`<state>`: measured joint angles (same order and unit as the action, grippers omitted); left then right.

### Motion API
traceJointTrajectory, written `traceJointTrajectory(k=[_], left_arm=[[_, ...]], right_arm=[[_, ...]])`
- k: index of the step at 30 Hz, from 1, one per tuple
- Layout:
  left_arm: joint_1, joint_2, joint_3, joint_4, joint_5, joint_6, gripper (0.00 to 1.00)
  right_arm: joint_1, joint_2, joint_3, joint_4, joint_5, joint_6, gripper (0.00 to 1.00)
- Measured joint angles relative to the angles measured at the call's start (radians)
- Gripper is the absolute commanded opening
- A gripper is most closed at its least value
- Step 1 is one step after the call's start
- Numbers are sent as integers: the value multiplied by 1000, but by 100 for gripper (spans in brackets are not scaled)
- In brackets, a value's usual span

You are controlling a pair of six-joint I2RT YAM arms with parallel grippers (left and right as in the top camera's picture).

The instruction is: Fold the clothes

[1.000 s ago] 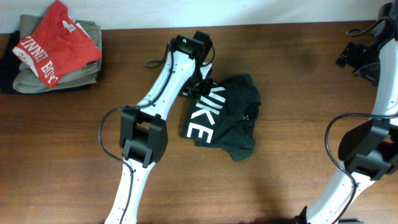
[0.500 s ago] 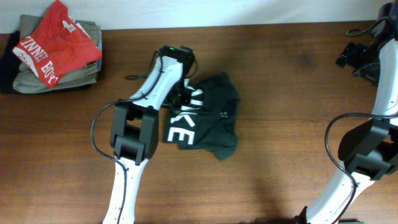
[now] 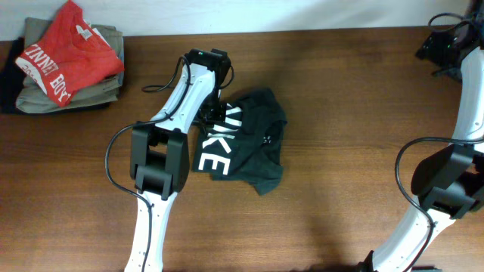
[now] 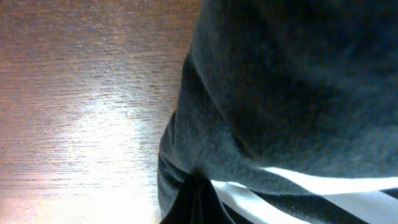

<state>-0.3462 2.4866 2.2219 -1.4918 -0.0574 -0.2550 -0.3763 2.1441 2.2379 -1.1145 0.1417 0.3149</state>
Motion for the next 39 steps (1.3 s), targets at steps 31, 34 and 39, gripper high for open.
traceJointTrajectory(k=[31,34,39], left_arm=[[0,-3,0,22,0,0,0],[0,-3,0,23,0,0,1],[0,-3,0,13,-5,0,1]], right_arm=[[550,259,-247,218,-805,-137,4],[563,270,-247,213,-849,-140,4],[589,324,-247,249,-824,-126,4]])
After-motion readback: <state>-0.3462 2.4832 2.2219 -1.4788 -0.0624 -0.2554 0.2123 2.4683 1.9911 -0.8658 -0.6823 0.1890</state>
